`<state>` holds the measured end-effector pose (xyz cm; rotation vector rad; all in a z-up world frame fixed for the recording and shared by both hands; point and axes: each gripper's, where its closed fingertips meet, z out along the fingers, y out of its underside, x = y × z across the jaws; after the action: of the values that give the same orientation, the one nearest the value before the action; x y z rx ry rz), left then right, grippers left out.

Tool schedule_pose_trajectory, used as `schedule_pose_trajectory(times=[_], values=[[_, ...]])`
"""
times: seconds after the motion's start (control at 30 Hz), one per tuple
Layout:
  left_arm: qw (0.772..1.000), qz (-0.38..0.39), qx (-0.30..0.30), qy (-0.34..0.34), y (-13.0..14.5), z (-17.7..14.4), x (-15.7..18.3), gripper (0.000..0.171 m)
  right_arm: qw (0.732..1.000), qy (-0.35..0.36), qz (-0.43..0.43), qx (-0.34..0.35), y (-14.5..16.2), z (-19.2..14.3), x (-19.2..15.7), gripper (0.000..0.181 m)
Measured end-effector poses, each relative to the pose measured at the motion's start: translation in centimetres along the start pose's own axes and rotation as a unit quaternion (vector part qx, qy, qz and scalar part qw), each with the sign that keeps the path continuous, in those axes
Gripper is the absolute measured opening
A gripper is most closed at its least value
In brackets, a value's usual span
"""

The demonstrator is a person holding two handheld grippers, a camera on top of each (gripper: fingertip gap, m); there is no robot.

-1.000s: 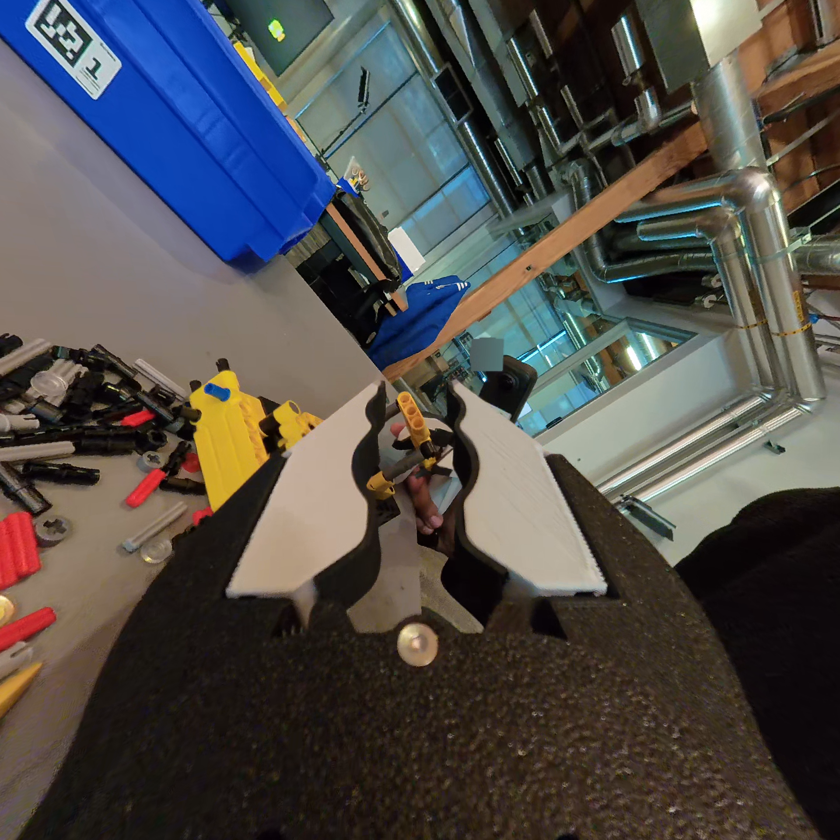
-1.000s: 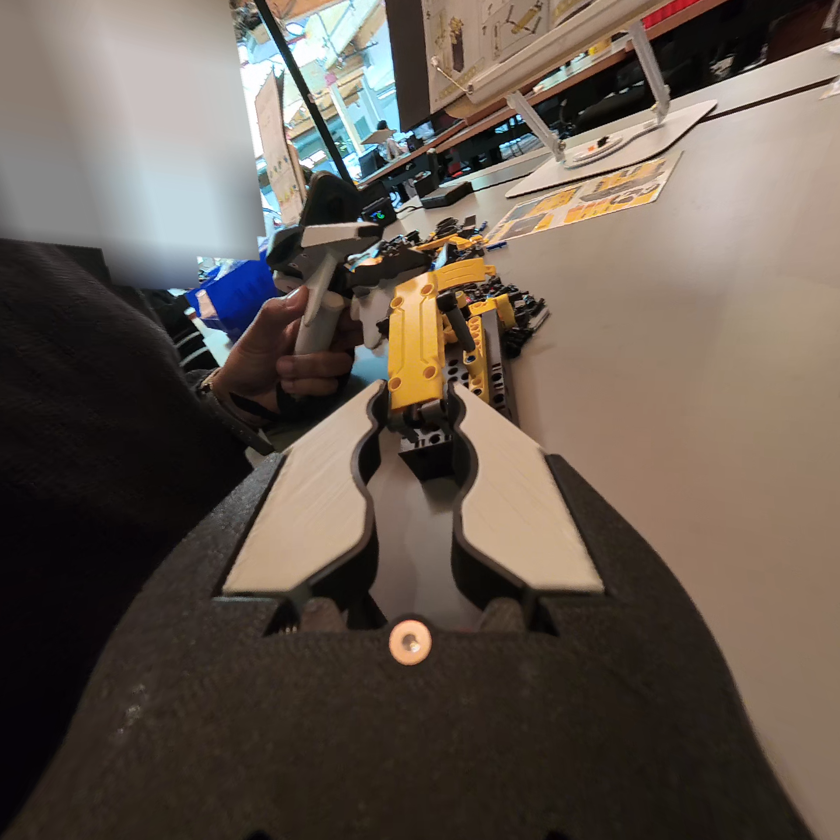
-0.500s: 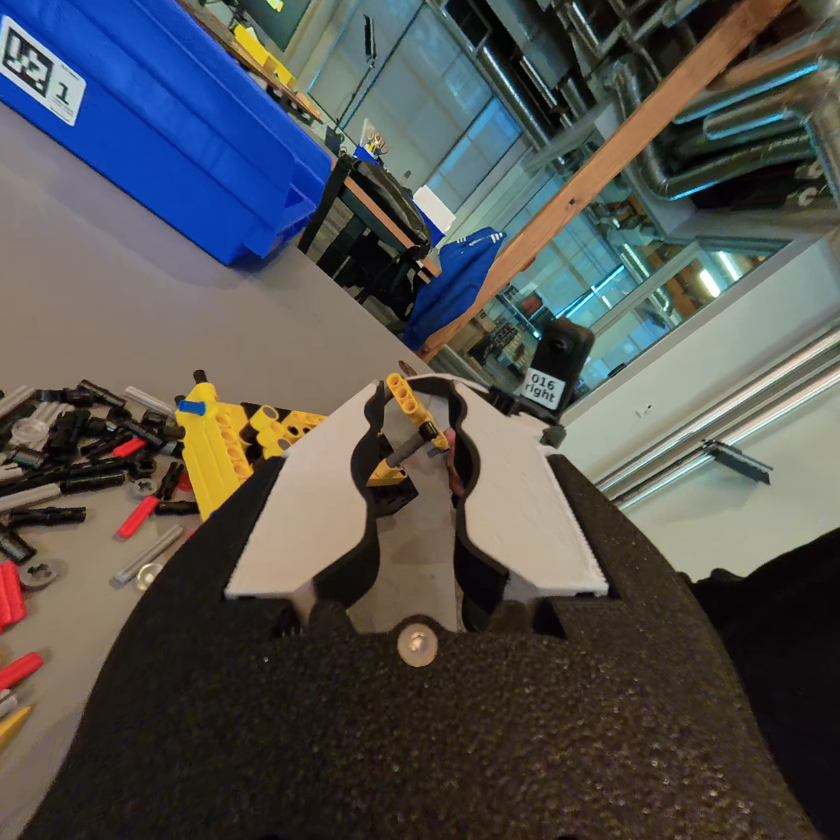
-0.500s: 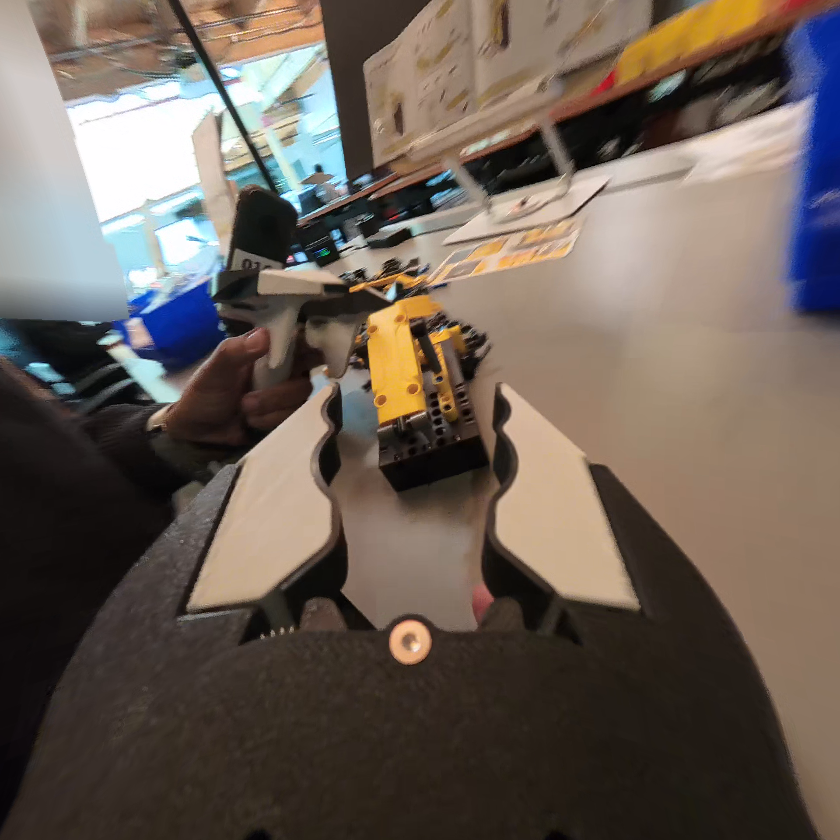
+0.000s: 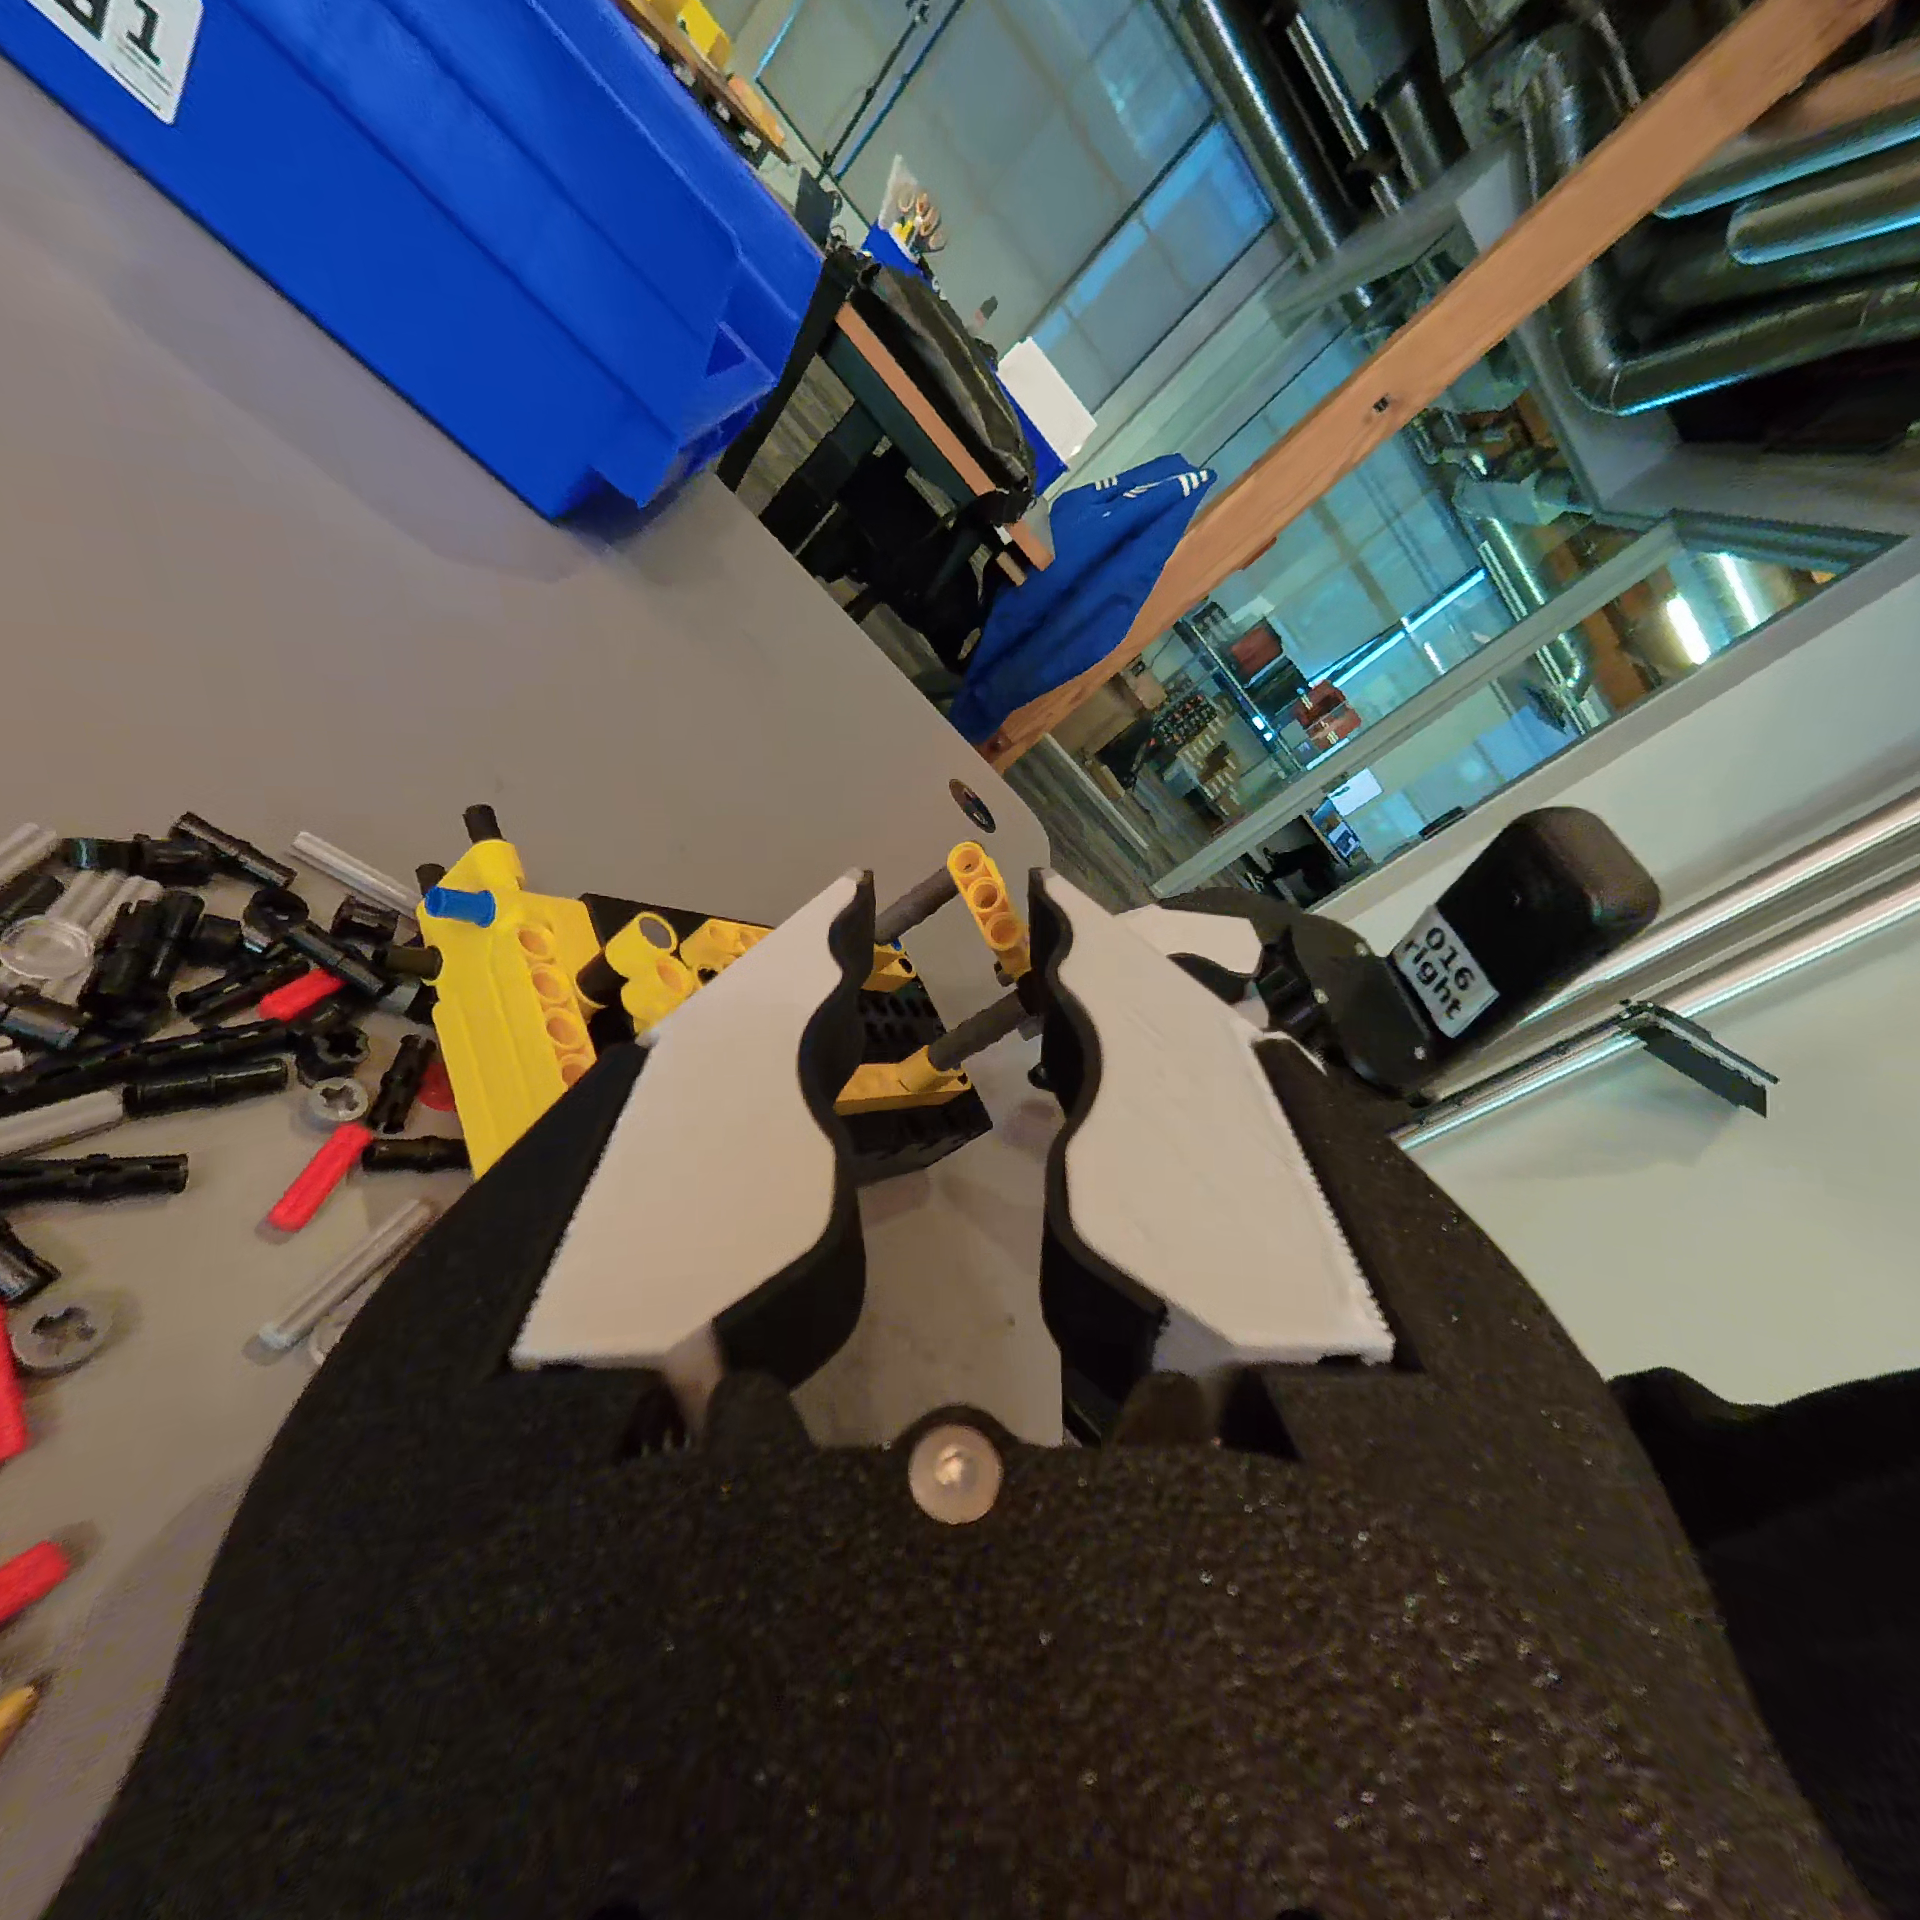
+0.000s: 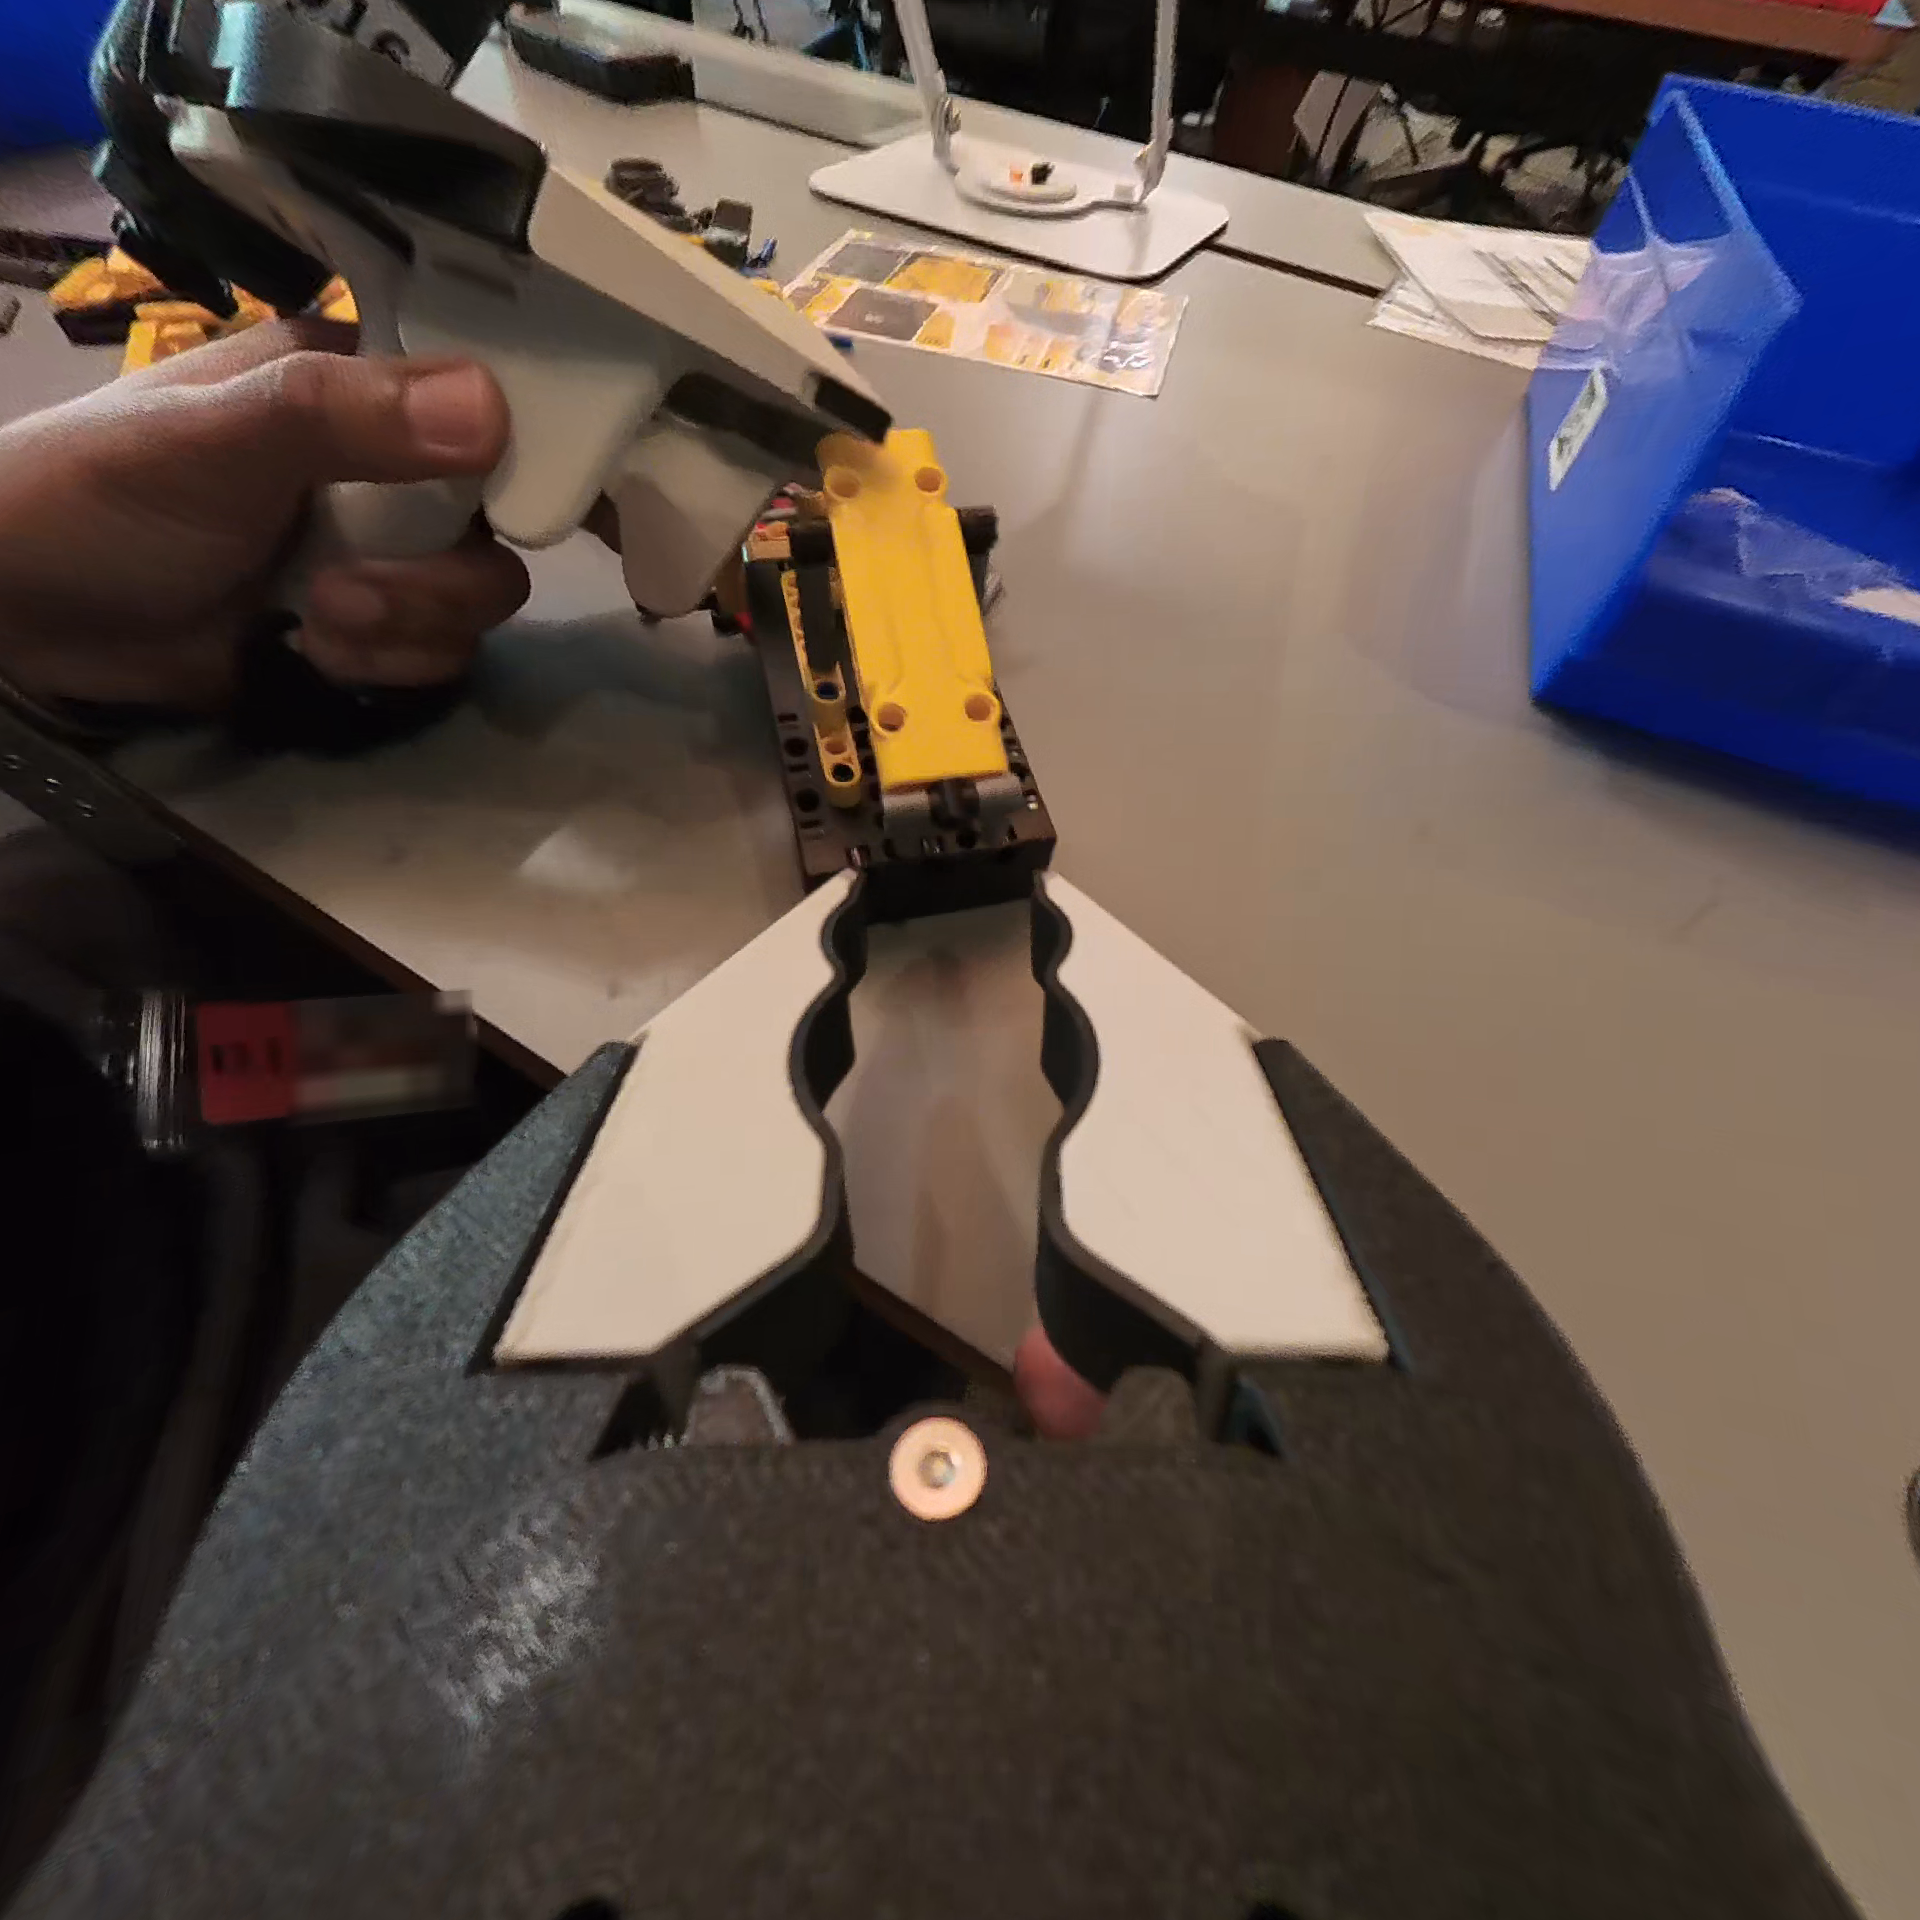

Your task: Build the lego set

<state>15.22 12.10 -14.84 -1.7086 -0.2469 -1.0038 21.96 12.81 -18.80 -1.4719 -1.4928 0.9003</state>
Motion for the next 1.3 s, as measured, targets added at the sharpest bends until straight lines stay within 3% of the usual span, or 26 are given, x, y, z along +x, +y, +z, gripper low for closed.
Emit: schedule_pose_trajectory(times=[0.17, 0.3, 0.7, 0.8, 0.97, 1.07, 1.3], values=[[1.0, 0.012, -0.011, -0.007, 0.3, 0.3, 0.1, 0.025, 1.0, -0.015, -0.001, -0.023, -0.4, 0.6, -0.1, 0.02], [1.0, 0.015, -0.006, 0.008, 0.2, 0.2, 0.5, 0.013, 0.999, -0.025, 0.003, -0.034, -0.4, 1.1, 0.0, 0.019], [1.0, 0.003, 0.0, 0.019, 0.0, 0.1, 0.5, 0.013, 0.995, -0.07, 0.064, -0.034, 0.1, 2.6, -0.5, 0.02], [1.0, 0.0, 0.005, 0.014, -0.2, 0.0, 0.3, 0.013, 0.991, -0.097, 0.087, -0.036, -0.1, 2.9, -1.3, 0.005], [1.0, -0.002, 0.008, 0.013, -0.2, -0.1, 0.2, 0.012, 0.993, -0.083, 0.069, -0.04, -0.1, 3.1, -1.1, 0.007], [1.0, 0.004, 0.008, 0.008, -0.3, -0.1, 0.2, 0.013, 0.991, -0.094, 0.081, -0.055, 0.4, 2.7, -1.2, 0.02], [1.0, 0.007, 0.009, 0.006, -0.3, -0.1, 0.2, 0.013, 0.994, -0.069, 0.08, -0.022, -0.4, 1.4, 0.3, 0.028]])
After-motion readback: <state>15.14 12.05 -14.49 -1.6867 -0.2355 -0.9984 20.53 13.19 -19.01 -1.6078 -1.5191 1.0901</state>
